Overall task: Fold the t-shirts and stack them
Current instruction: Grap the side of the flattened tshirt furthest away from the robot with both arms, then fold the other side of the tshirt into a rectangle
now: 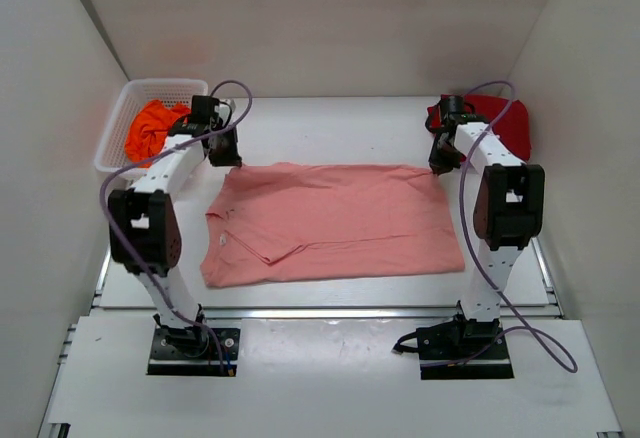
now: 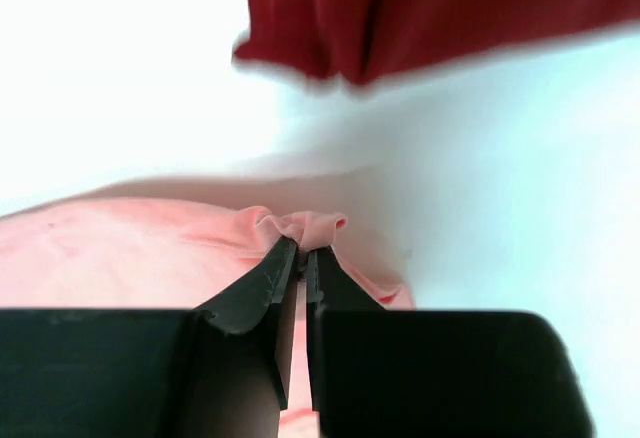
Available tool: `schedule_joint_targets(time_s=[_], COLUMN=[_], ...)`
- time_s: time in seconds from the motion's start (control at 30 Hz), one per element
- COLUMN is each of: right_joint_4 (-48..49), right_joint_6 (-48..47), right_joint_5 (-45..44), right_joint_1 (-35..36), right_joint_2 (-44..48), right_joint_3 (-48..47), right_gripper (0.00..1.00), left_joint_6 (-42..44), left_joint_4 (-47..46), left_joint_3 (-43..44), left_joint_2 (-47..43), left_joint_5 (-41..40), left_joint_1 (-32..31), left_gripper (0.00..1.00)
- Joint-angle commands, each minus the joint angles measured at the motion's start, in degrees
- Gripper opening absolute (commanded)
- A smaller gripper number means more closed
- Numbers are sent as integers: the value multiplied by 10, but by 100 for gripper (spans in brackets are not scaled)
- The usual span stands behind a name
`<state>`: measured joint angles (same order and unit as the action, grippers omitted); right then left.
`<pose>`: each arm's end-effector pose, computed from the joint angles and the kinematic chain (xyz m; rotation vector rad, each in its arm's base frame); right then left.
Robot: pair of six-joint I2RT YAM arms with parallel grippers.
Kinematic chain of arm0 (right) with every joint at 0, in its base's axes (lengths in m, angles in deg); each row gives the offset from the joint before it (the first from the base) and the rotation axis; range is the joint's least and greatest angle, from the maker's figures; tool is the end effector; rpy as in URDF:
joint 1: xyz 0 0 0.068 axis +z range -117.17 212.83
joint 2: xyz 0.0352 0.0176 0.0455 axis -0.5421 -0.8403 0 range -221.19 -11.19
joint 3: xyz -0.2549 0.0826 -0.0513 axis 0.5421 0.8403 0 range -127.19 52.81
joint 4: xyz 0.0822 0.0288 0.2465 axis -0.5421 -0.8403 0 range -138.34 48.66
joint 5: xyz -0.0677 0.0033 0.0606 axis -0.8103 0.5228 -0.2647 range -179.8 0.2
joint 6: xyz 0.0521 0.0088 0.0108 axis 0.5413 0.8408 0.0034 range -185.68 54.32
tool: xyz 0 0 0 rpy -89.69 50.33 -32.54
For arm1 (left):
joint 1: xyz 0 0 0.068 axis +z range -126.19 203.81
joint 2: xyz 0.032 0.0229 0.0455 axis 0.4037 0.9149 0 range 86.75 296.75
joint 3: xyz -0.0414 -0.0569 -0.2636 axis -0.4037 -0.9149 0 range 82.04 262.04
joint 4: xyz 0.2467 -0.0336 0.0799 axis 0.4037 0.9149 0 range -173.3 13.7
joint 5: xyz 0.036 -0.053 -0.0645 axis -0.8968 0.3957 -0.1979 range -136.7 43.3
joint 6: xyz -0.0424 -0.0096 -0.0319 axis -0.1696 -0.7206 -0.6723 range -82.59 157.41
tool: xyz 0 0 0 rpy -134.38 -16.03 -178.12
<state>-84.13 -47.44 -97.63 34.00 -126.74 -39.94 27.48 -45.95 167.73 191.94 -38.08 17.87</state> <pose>0.4282 0.0039 0.2126 0.4398 2.6621 -0.0838 0.3971 -0.0467 0.2517 -0.0318 2.5736 -0.2979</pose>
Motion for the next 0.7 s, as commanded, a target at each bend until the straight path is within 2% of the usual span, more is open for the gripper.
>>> schedule_joint_targets(time_s=[0.0,0.23,0.4,0.5,0.67], right_joint_4=[53,74,102,101,98], right_joint_6=[-14,-4,1,-5,-7], right_joint_5=[-8,-9,3,4,5], right_joint_1=[8,0,-11,-41,-45], right_joint_2=[58,132,185,205,233], right_joint_3=[62,174,251,276,295], right_gripper=[0,0,0,0,0], left_joint_6=[-6,-13,-18,-19,-21], left_joint_4=[-39,-25,-17,-8,4], left_joint_3=[-112,-240,-288,-305,-326], left_joint_2=[-103,-221,-278,-302,-328], left_joint_5=[-27,-48,-53,-46,-46], left_joint_1=[-7,-14,-9,-14,-14], left_gripper=[0,0,0,0,0])
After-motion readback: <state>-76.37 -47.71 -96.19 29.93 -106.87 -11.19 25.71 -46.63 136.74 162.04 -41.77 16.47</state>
